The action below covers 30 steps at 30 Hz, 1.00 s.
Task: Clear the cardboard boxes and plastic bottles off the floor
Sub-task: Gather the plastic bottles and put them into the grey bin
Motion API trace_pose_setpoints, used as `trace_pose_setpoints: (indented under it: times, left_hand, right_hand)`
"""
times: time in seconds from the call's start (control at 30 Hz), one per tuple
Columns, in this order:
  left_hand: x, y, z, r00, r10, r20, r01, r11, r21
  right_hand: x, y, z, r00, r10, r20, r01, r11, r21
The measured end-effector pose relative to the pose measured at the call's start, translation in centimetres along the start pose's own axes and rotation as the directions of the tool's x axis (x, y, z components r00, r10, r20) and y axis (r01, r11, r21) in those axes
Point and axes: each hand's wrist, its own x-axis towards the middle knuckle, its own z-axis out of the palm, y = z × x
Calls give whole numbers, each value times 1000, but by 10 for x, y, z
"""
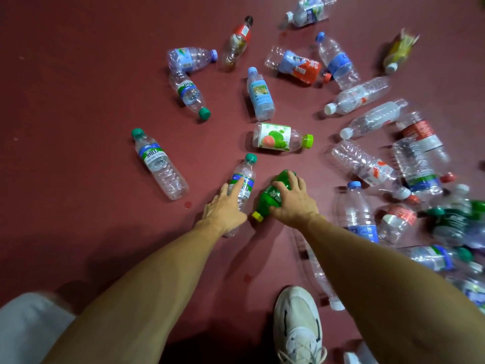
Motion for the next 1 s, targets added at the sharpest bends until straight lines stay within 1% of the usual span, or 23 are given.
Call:
trace_pose_setpoints:
  times: [0.1, 0.23, 0.33, 0.53, 0.63, 0.7, 0.8, 0.87, 1.0]
  left_hand:
    - [0, -7, 0, 1000, 6, -30, -7, 999, -36]
    - [-1, -12, 2, 1000, -2, -25, -1, 994, -105]
    - [-3, -16, 3, 1000, -2, -17, 0, 992, -124]
    - [-6, -12, 5, 1000, -9, -18, 6, 991, -137]
    - [-7, -11, 6, 1000, -20, -18, 18, 992, -127]
    - [-8, -10, 5, 1000, -22, -9, 20, 993, -117]
    - [-10, -10, 4, 1000, -22, -2, 21, 992, -126]
    - [-11, -12, 5, 999, -27, -23, 23, 990, -140]
    - [-12, -11, 3, 996, -45, -71, 33, 987, -157]
  right_hand:
    - [4, -4, -1, 1000, 2, -9, -1, 997, 83]
    - [9, -5, 5, 1000, 9, 8, -9, 999, 42]
    - [9, -6, 6, 997, 72, 42, -75, 994, 80]
    - [9, -15, 13, 993, 79, 88, -92, 982, 165]
    - [8, -22, 13, 992, 83, 94, -96, 985, 145]
    - [8, -25, 12, 990, 104, 95, -116, 985, 131]
    - [7, -24, 9, 983, 147, 105, -164, 970, 179]
    - [6, -21, 9, 986, 134, 103, -153, 968, 200]
    - [5, -20, 4, 994, 64, 87, -80, 976, 203]
